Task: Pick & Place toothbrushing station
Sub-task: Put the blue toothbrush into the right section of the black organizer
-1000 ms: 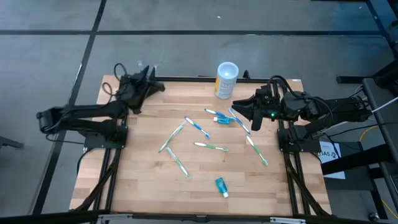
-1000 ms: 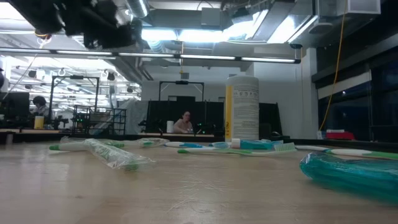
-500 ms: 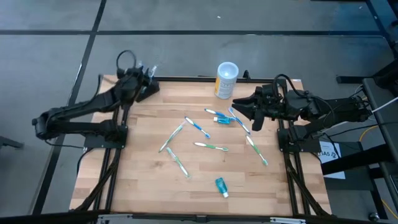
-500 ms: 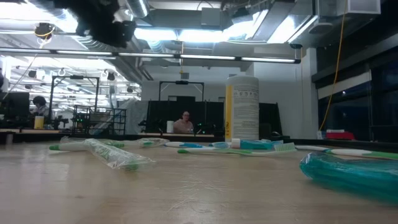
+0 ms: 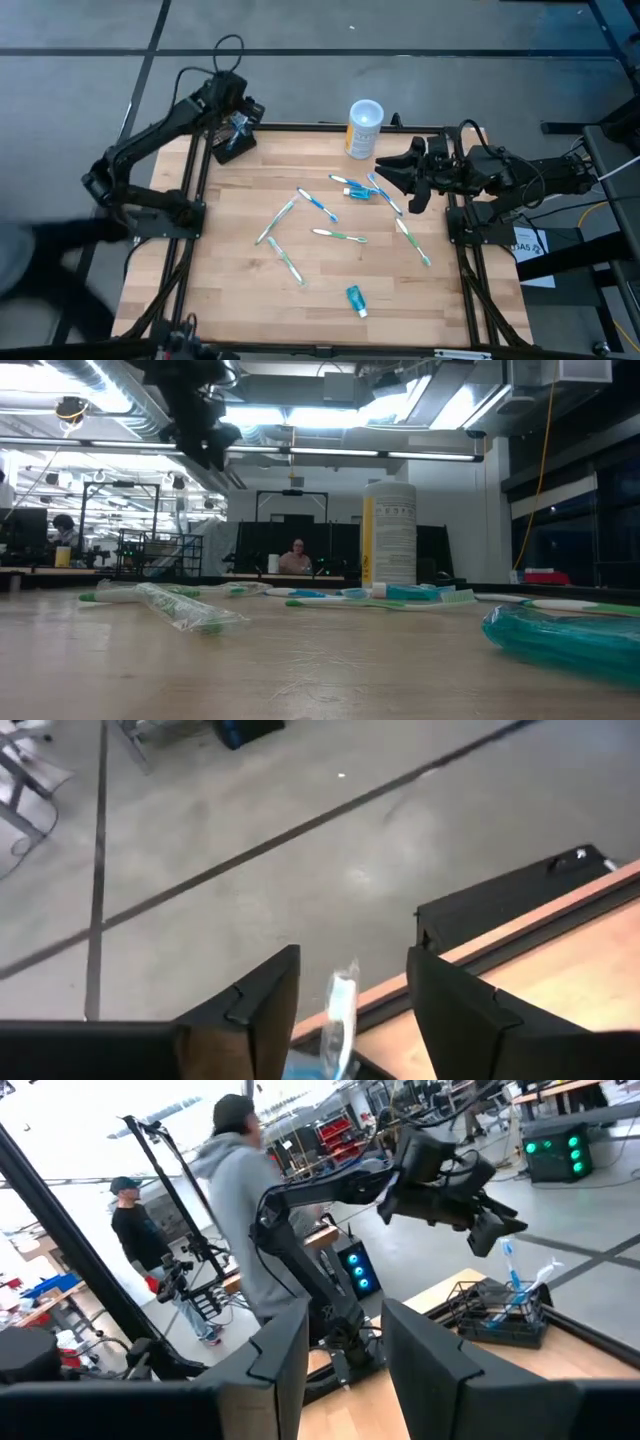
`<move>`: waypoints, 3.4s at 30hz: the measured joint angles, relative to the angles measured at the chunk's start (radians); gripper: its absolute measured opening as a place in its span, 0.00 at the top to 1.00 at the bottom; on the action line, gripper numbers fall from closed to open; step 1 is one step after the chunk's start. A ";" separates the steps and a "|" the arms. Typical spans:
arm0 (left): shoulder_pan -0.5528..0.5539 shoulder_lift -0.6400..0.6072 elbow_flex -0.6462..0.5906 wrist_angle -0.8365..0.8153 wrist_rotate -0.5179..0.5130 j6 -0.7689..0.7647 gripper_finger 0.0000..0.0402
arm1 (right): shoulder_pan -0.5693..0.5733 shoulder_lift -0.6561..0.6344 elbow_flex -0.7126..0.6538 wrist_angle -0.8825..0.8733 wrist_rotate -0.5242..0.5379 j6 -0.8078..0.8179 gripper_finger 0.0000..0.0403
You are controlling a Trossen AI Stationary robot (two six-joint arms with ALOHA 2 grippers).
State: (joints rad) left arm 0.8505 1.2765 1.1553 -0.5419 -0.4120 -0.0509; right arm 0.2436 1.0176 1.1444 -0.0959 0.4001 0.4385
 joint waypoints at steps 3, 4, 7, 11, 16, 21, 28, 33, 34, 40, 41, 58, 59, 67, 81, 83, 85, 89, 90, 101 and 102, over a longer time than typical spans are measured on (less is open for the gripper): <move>0.039 0.067 0.030 -0.029 0.082 0.016 0.54 | 0.007 0.000 0.000 0.007 0.011 -0.008 0.68; 0.051 0.093 0.039 -0.050 0.097 0.017 0.55 | 0.007 0.000 0.000 0.009 0.012 -0.009 0.68; 0.074 0.156 0.062 -0.079 0.100 0.014 0.58 | 0.007 0.000 0.000 0.009 0.012 -0.010 0.68; 0.106 0.211 0.098 -0.082 0.151 -0.019 0.64 | 0.007 0.000 0.000 0.015 0.012 -0.010 0.68; 0.136 0.247 0.141 -0.087 0.242 -0.084 0.65 | 0.007 0.000 0.000 0.016 0.012 -0.010 0.68; 0.143 0.248 0.153 -0.090 0.258 -0.103 0.62 | 0.007 0.000 0.000 0.026 0.026 -0.021 0.68; 0.147 0.248 0.153 -0.135 0.257 -0.111 0.55 | 0.007 0.000 0.000 0.037 0.030 -0.030 0.68; 0.147 0.264 0.153 -0.178 0.256 -0.104 0.51 | 0.007 0.000 0.000 0.038 0.030 -0.035 0.68; 0.147 0.272 0.153 -0.189 0.256 -0.104 0.51 | 0.007 0.000 0.000 0.044 0.030 -0.036 0.68; 0.153 0.301 0.153 -0.185 0.249 -0.104 0.55 | 0.007 0.000 0.000 0.052 0.030 -0.039 0.68; 0.153 0.304 0.153 -0.186 0.249 -0.104 0.56 | 0.007 0.000 0.000 0.052 0.030 -0.038 0.68; 0.164 0.320 0.152 -0.180 0.231 -0.121 0.90 | 0.007 0.000 0.000 0.052 0.030 -0.032 0.68; 0.168 0.320 0.152 -0.180 0.231 -0.128 0.93 | 0.007 0.000 0.000 0.052 0.030 -0.032 0.68; 0.187 0.320 0.152 -0.180 0.258 -0.138 0.99 | 0.007 0.000 0.000 0.052 0.030 -0.032 0.68; 0.178 0.170 0.152 -0.097 0.283 -0.206 1.00 | 0.007 0.000 0.000 0.051 0.047 -0.032 0.68; 0.170 0.135 0.152 -0.098 0.279 -0.218 1.00 | 0.007 0.000 0.000 0.048 0.049 -0.032 0.68; 0.165 0.097 0.152 -0.100 0.274 -0.226 1.00 | 0.007 0.000 0.000 0.042 0.053 -0.032 0.68; 0.158 0.046 0.145 -0.134 0.250 -0.235 1.00 | 0.007 0.000 0.000 0.032 0.056 -0.035 0.68; 0.157 0.039 0.135 -0.140 0.248 -0.235 1.00 | 0.007 0.000 0.000 0.029 0.056 -0.035 0.68; 0.030 -0.078 -0.061 -0.067 0.096 -0.369 1.00 | 0.007 0.000 0.000 0.028 0.064 -0.041 0.68; 0.022 -0.092 -0.075 -0.069 0.087 -0.384 1.00 | 0.007 0.000 0.000 0.028 0.064 -0.039 0.68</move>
State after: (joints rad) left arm 0.8730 1.1840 1.0803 -0.6112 -0.3250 -0.4351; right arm 0.2508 1.0176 1.1446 -0.0681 0.4644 0.3993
